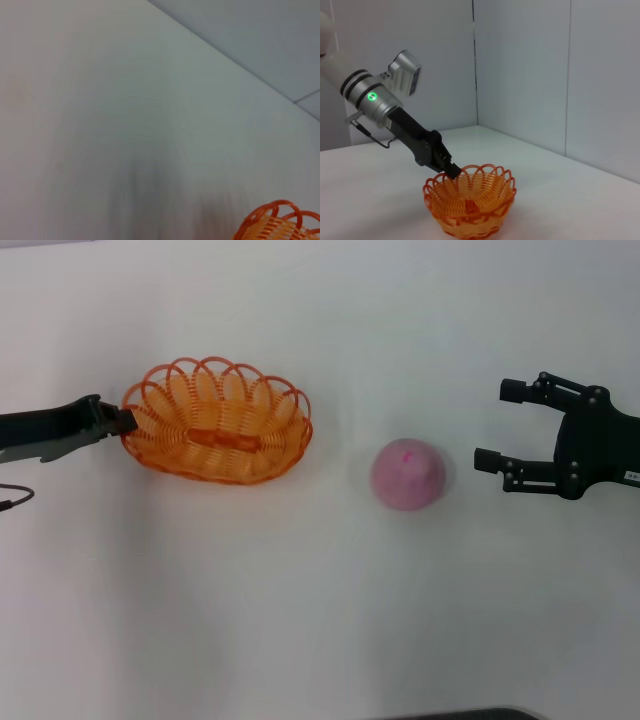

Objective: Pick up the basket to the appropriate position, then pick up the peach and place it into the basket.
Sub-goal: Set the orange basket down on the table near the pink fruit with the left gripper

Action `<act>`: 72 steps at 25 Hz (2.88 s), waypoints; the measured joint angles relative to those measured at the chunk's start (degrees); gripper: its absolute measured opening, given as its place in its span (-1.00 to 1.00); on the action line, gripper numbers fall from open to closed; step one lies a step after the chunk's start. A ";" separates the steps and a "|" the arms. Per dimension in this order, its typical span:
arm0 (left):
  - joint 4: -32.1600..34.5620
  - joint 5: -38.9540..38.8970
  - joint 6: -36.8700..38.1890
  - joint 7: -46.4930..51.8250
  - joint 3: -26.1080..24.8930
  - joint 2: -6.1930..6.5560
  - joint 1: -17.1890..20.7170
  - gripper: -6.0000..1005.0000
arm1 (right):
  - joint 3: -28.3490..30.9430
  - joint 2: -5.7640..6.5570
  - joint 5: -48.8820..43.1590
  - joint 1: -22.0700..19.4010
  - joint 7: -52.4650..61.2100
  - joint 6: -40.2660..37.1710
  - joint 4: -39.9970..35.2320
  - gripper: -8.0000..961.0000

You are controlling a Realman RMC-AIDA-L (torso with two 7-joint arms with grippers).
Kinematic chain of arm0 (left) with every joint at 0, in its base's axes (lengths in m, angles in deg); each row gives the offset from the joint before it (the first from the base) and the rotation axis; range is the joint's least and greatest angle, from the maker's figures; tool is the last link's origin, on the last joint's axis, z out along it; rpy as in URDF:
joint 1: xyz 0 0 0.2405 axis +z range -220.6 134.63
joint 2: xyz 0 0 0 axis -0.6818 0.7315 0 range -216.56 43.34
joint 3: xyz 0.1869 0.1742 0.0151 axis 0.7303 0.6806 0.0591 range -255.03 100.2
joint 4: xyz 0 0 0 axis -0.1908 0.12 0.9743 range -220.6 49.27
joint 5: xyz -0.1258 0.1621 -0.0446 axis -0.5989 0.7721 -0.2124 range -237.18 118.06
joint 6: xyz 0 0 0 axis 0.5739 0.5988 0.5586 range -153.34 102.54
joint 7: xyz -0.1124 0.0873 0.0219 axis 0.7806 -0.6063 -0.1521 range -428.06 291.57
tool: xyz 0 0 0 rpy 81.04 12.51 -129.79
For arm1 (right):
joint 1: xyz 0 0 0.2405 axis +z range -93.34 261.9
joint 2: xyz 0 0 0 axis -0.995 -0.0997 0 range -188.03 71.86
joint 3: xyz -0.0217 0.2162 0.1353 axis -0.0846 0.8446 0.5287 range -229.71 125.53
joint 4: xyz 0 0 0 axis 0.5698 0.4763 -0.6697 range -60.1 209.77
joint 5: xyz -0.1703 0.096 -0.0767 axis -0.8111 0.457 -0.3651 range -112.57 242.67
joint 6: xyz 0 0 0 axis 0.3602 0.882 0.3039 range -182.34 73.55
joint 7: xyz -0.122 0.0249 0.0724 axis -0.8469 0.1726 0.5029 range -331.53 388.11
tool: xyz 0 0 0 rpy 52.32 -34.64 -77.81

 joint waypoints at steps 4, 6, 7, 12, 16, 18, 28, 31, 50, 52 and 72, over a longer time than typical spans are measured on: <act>-0.52 -2.20 -1.91 -0.22 0.62 0.00 0.79 -0.92 | 0.41 -0.15 0.04 -0.15 0.00 0.01 -0.04 0.94; -0.64 -2.87 -2.80 -0.29 0.92 0.00 1.21 -0.92 | 0.42 -0.18 0.04 -0.20 0.00 0.01 -0.04 0.94; -0.67 -2.88 -3.00 -0.29 1.09 0.00 1.30 -0.92 | 0.43 -0.18 0.03 -0.21 0.00 0.01 -0.04 0.94; -1.15 -2.94 -4.56 -0.02 2.58 0.00 1.70 -0.92 | 0.42 -0.18 0.03 -0.23 0.00 0.01 -0.02 0.94; -2.41 -3.72 -5.27 -0.03 2.62 0.00 1.73 -0.91 | 0.42 -0.18 0.04 -0.23 0.00 0.04 0.09 0.94; -2.79 -4.30 -5.50 -0.15 2.60 0.00 1.77 -0.91 | 0.42 -0.18 0.03 -0.21 0.00 0.14 0.13 0.94; -3.02 -5.16 -6.65 -0.17 3.20 0.00 1.94 -0.91 | 0.42 -0.18 0.01 0.03 0.00 0.44 0.23 0.94; -3.05 -5.33 -7.31 -0.02 3.28 0.00 2.34 -0.91 | 0.42 -0.18 0.02 0.08 0.00 0.51 0.18 0.94; -2.89 -10.03 -6.20 -3.59 2.78 0.00 3.38 -0.83 | 0.37 -0.09 0.02 0.39 0.00 1.06 -0.04 0.95; -2.84 -10.33 -5.30 -4.26 2.50 0.00 3.42 -0.72 | 0.28 -0.09 0.02 0.39 0.01 1.28 -0.04 0.95; -2.43 -8.27 14.64 -37.97 -10.56 0.63 5.58 0.61 | -0.18 -0.18 -0.31 0.21 0.46 1.83 -0.04 0.95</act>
